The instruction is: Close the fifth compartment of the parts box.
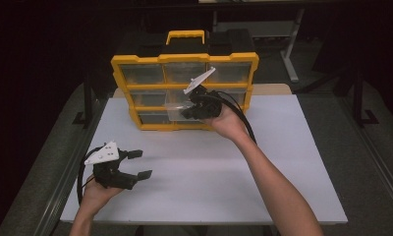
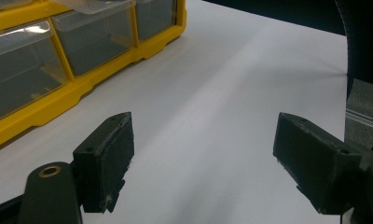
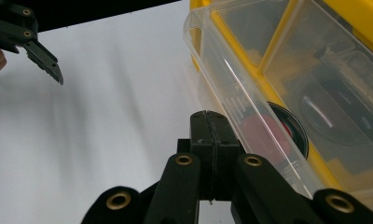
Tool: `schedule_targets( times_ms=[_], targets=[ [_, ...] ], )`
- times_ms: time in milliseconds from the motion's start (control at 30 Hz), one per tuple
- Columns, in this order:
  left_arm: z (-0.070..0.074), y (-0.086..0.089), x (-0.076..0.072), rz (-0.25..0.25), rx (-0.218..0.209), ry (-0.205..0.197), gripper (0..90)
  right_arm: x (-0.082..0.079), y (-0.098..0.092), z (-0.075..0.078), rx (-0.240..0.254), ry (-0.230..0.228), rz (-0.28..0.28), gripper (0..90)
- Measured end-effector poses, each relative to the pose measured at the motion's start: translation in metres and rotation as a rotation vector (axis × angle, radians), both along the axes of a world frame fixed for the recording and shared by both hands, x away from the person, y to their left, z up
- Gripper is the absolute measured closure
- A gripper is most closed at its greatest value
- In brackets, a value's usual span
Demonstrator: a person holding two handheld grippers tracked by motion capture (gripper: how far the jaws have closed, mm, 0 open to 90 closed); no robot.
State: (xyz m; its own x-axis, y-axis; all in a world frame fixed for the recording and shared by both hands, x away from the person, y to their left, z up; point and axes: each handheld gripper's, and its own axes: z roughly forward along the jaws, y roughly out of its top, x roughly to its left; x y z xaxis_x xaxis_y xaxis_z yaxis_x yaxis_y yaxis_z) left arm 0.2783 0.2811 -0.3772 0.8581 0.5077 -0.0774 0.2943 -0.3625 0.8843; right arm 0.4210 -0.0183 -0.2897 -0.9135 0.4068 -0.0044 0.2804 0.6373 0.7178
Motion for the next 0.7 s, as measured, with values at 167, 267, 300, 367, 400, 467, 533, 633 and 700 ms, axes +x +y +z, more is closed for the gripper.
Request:
schedule_targets(
  times_ms=[167, 267, 300, 367, 400, 467, 533, 633, 700],
  targets=[
    [0.000, 0.000, 0.000, 0.001, -0.002, -0.002, 20.5, 0.003, 0.000, 0.000, -0.002, 0.008, -0.018, 89.0],
    [0.000, 0.000, 0.000, 0.001, -0.002, -0.002, 20.5, 0.005, 0.000, 0.000, -0.001, 0.010, -0.028, 88.9],
    [0.000, 0.000, 0.000, 0.001, -0.001, -0.003, 20.5, 0.006, 0.000, 0.000, -0.001, 0.009, -0.032, 89.0],
    [0.000, 0.000, 0.000, 0.000, -0.002, -0.002, 20.4, 0.007, 0.000, 0.001, 0.000, 0.010, -0.037, 88.9],
    [0.000, 0.000, 0.000, 0.000, -0.002, -0.003, 20.5, 0.008, 0.000, 0.000, -0.004, 0.003, -0.035, 89.0],
    [0.000, 0.000, 0.000, 0.000, -0.001, -0.003, 20.4, 0.010, 0.000, 0.000, -0.007, -0.002, -0.033, 88.9],
    [0.000, 0.000, 0.000, 0.001, -0.001, -0.001, 20.4, 0.010, 0.001, 0.001, -0.006, 0.010, -0.041, 89.0],
    [0.000, 0.000, 0.000, 0.001, 0.000, -0.002, 20.5, 0.011, 0.001, 0.000, -0.007, 0.007, -0.047, 88.9],
    [0.000, 0.000, 0.000, 0.000, 0.000, -0.001, 20.5, 0.012, 0.001, 0.000, -0.009, 0.000, -0.046, 89.0]
  ],
)
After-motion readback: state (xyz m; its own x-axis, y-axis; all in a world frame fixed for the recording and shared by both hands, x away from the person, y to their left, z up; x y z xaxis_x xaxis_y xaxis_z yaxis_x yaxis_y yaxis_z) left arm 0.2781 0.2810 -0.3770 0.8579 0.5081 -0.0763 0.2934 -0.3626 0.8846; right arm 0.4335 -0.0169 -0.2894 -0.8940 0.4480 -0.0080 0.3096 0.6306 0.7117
